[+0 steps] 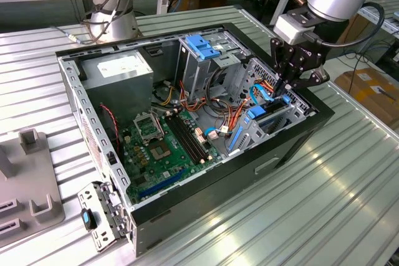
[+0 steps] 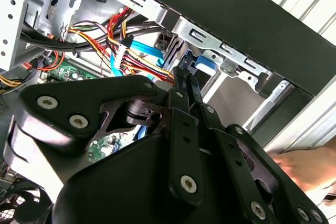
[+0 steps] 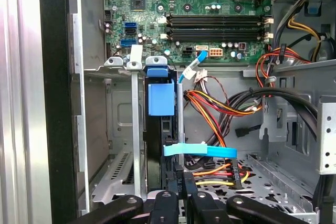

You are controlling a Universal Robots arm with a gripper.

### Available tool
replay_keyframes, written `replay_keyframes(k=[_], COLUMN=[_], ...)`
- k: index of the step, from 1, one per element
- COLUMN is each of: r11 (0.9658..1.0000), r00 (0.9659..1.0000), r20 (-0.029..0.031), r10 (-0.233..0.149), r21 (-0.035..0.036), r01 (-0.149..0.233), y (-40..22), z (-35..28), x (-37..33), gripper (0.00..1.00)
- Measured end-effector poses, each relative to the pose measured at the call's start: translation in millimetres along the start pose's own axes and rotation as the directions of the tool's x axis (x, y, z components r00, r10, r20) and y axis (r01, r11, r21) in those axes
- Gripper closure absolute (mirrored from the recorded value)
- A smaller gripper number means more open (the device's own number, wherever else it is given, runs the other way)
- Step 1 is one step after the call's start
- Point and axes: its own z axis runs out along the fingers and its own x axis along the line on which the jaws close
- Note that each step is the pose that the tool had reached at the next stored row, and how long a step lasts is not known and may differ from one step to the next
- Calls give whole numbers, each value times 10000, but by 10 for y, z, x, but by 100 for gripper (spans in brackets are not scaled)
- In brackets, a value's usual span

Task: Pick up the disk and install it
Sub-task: 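Insert the second disk wire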

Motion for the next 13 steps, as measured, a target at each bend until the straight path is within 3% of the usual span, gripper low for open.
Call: replay_keyframes(k=[13], r11=[10000], r00=[10000], r20=[0], r10=[0], r21=[0], r01=[0], y=[-1], z=[0], x=[50], gripper=[84])
